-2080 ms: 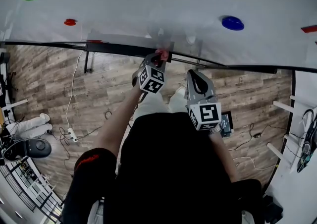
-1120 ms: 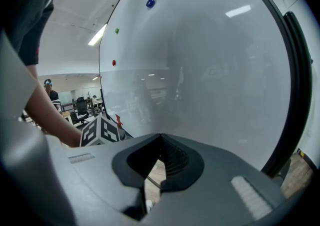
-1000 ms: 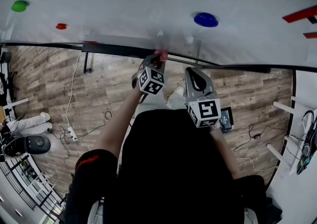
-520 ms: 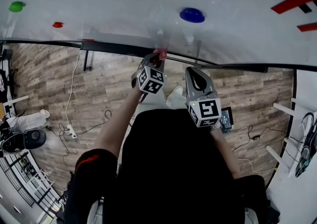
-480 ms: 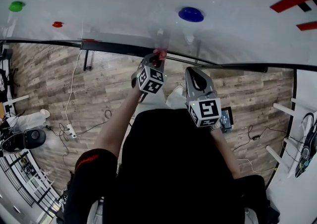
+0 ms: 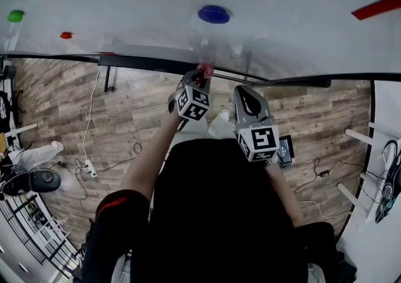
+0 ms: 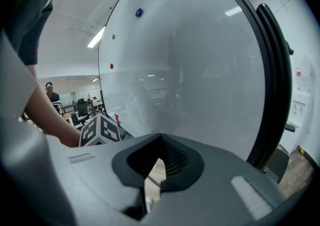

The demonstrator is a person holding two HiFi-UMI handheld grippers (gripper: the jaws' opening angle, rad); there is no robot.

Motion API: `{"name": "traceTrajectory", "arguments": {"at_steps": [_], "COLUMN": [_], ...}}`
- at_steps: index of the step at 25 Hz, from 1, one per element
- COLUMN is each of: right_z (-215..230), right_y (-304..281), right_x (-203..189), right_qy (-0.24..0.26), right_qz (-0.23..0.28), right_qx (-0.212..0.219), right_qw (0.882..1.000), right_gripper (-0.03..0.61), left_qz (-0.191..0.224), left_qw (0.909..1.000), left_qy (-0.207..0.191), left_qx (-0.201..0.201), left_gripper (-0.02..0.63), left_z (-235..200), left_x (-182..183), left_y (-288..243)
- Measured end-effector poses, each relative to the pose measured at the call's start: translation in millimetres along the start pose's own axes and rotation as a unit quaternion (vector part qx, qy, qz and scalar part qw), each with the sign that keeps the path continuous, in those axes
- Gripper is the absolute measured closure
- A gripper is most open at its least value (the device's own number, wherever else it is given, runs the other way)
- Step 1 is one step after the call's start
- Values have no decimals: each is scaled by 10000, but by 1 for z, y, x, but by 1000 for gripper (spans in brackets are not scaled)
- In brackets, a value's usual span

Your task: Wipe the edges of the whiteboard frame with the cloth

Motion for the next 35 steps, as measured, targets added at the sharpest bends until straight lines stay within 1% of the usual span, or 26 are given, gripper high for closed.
{"name": "traceTrajectory", "arguments": {"at_steps": [17, 35], "right_z": [21, 38], "right_y": [16, 30], "right_x": [-6, -13], "right_qy": [-54, -145], "right_qz": [20, 12], "right_qx": [-133, -298], "right_qw": [9999, 9995], "right_gripper": [577, 577], "left_qz": [-32, -18], "left_qw": [9999, 9993], "left_qy": [-161, -311], "left_qx": [-50, -189], "left_gripper": [566, 566], "left_z": [21, 41], "left_x": [8, 18], "left_y": [-13, -23]}}
Point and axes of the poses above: the fingertips, and each gripper's own axes: y backward along the fingers, z to its right, x out of its top, the point moved 1 cm from there along y, backward along the fingers, and after that the axes turned 4 degrees about z, right-handed, at the moved point
